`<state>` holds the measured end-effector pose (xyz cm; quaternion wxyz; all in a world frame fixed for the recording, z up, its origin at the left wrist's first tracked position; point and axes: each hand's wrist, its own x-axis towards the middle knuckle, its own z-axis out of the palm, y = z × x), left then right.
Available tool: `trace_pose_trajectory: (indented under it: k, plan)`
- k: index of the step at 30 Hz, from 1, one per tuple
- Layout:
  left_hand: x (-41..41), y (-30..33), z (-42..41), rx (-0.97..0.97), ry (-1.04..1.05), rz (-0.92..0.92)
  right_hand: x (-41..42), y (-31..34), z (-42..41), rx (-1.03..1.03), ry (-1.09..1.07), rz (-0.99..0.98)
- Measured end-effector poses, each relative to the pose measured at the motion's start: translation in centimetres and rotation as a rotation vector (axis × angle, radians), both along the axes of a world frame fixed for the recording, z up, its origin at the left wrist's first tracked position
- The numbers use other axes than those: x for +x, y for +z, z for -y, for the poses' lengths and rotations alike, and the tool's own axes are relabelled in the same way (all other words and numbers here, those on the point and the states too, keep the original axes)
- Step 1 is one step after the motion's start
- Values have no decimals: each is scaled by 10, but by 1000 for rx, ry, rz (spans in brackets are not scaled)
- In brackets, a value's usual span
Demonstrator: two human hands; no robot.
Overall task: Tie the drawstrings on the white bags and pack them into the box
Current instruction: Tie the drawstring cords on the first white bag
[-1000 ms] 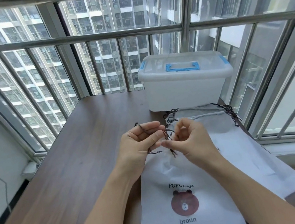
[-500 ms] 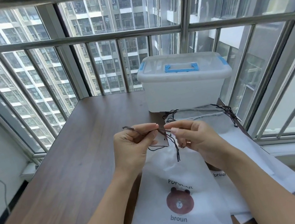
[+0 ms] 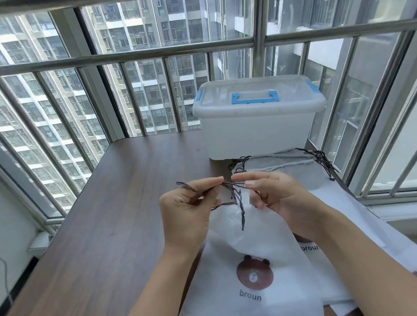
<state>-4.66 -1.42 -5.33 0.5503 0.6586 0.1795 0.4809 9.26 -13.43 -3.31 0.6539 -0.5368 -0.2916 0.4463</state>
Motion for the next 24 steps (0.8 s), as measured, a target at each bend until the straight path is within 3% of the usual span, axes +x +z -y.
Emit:
trace_pose_trajectory:
  k: [5,9,12,15,20,22,24]
  plan:
    - [4,-3,7,32,-72,-14,-11,-5,-3,-76,87,237]
    - [5,0,0,-179,-114,-32,-5,-9,-7,-49,-151,132]
    - [6,0,-5,-387,-186,22,2,-7,-6,7,-163,39]
    - [8,2,-11,-610,-243,135,2,-3,-7,127,-194,-138]
    - [-8,5,-48,-947,-124,378,24,-2,1,363,-396,-696]
    - [-16,3,-63,-879,42,262,37,-4,6,234,-438,-664]
    - [-18,-2,-69,-632,220,8,40,-5,7,58,-421,-406]
